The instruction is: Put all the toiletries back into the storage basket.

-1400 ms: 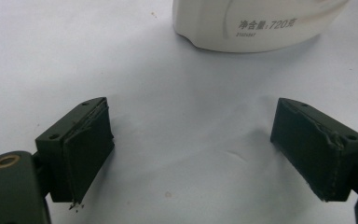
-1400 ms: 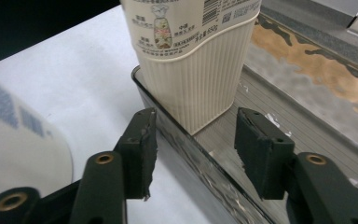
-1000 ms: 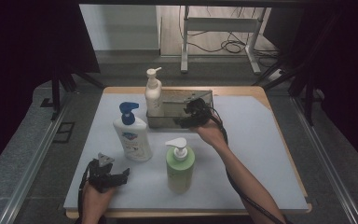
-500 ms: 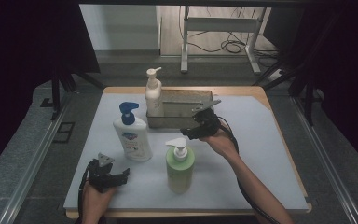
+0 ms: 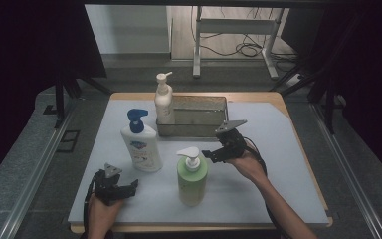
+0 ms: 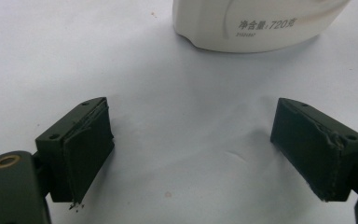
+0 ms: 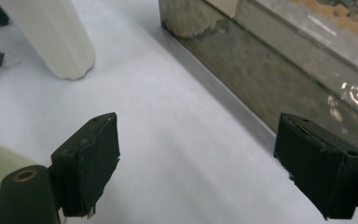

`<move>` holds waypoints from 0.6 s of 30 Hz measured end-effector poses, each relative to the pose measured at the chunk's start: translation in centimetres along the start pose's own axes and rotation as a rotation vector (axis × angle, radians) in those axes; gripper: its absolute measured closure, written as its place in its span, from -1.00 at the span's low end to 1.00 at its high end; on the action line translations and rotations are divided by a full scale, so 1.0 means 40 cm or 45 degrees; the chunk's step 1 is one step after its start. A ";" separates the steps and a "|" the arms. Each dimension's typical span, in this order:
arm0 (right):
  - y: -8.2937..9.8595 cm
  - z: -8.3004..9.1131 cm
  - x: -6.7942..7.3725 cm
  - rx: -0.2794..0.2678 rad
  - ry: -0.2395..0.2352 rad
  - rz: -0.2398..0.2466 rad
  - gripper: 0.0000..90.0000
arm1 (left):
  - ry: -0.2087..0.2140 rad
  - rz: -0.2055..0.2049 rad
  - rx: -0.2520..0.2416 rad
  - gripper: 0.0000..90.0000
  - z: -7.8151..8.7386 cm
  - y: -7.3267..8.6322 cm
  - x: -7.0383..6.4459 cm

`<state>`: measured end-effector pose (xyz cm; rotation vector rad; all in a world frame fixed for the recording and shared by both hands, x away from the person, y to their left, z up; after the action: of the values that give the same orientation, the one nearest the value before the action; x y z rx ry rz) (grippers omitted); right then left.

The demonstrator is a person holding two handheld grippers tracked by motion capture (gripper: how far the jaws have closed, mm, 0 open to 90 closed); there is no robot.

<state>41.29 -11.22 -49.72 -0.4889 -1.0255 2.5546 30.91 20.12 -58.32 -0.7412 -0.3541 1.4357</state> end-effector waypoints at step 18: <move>0.095 0.054 0.064 0.028 -0.044 0.032 -0.91 | 0.000 0.001 -0.001 -0.73 0.000 0.000 0.000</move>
<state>37.38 -13.98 -51.42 -0.4559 -1.0080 2.6021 30.91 20.12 -58.32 -0.7421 -0.3549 1.4361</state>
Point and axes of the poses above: each handheld gripper's, and its own axes: z roughly backward along the jaws, y roughly out of its underside, x roughly to its left, the point moved 8 cm from there along -z, roughly forward along the jaws, and after that the axes turned 15 degrees about z, right-handed, at the moved point
